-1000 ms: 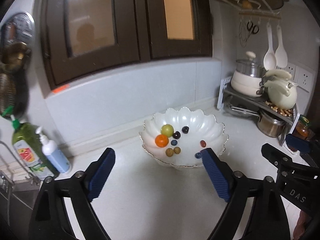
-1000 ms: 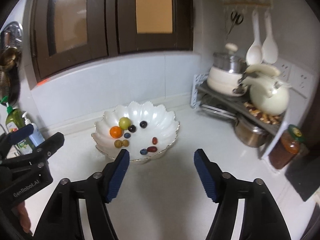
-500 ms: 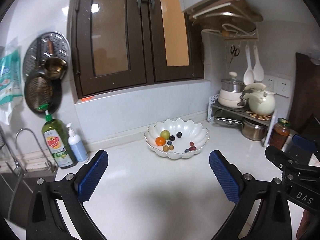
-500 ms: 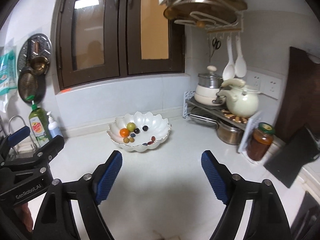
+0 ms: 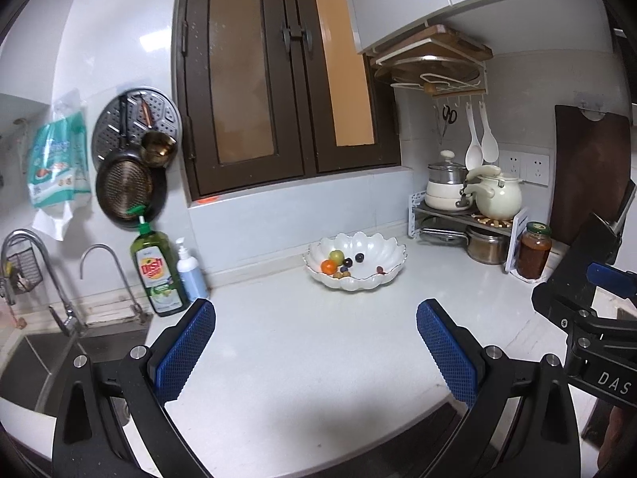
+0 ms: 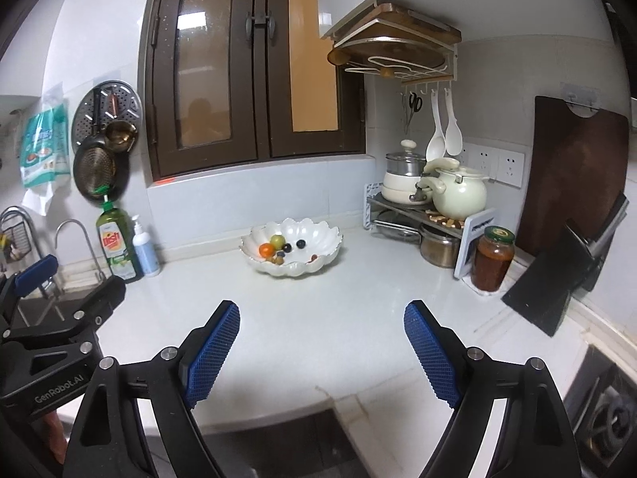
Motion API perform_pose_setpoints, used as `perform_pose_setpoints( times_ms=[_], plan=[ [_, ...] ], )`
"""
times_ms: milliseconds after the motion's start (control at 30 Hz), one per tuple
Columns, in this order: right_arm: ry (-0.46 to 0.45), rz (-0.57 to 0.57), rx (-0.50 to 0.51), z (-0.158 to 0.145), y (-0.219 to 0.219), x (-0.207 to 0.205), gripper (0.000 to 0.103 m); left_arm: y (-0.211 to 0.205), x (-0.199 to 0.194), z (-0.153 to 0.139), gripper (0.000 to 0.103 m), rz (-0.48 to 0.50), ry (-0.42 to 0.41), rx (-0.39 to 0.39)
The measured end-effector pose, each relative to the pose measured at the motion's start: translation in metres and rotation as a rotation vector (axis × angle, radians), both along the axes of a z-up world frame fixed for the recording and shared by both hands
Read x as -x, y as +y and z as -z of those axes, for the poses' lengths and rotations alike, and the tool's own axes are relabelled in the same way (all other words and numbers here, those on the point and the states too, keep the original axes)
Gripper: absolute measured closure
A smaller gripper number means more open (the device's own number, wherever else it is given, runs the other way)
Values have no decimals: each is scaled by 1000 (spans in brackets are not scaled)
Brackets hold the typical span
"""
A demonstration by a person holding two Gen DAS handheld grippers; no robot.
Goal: Organize fruits
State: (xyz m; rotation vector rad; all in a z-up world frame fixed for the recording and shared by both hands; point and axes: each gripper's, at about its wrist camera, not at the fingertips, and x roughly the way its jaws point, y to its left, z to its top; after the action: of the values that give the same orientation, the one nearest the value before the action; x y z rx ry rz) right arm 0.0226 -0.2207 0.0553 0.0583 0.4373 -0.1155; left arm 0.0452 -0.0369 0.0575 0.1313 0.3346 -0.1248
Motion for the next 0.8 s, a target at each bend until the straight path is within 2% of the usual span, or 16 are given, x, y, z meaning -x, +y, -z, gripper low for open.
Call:
perform_pose_setpoints(
  times_ms=[333,800],
  plan=[
    [-3,20,-14,-1,14,40,17,18,38,-1,0,18,6,6],
    [-7,59,-16,-2,23,76,17,28,67,0,0,55,13,7]
  ],
)
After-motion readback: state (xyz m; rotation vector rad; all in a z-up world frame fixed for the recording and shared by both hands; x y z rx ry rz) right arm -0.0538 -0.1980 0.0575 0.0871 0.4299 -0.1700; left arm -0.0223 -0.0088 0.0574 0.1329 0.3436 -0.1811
